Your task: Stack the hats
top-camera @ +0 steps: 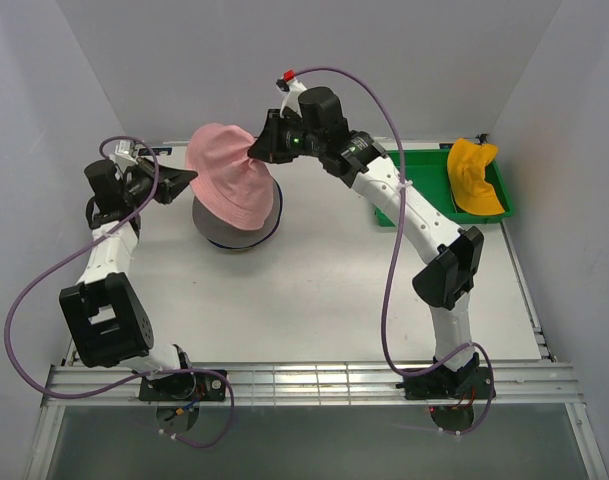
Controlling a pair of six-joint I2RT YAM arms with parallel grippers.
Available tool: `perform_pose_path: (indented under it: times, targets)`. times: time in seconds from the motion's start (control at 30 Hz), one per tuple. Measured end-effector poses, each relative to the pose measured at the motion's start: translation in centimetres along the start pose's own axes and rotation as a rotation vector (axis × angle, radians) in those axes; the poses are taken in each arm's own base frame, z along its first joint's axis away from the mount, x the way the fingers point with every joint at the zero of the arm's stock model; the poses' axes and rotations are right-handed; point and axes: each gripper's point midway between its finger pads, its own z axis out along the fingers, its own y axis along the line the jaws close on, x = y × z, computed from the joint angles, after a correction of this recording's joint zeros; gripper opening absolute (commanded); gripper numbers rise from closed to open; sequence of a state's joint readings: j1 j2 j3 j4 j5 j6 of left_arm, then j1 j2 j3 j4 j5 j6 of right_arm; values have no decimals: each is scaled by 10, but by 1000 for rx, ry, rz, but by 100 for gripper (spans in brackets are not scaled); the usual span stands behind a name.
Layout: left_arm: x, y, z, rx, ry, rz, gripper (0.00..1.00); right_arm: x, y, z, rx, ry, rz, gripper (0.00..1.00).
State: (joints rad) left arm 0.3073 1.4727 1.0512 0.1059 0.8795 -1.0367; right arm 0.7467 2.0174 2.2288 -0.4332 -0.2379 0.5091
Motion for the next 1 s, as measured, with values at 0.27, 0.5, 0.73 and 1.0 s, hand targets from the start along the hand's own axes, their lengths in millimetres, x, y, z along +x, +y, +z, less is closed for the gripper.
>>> perform_pose_path:
  times: [0.27,0.5,0.73,1.0]
  targets:
    - [-1,9,-11,-14,-27,-14,0,6,4,10,-16,1,-28,13]
    - [-4,20,-16,-31,-48,-28,0,11,1,20,-12,0,-34,17]
    - [-1,35,-18,-53,-56,-52,0,16,-6,30,-2,-1,-55,29]
    - [-1,40,-19,-62,-63,-48,0,12,-3,31,-12,-18,-79,55]
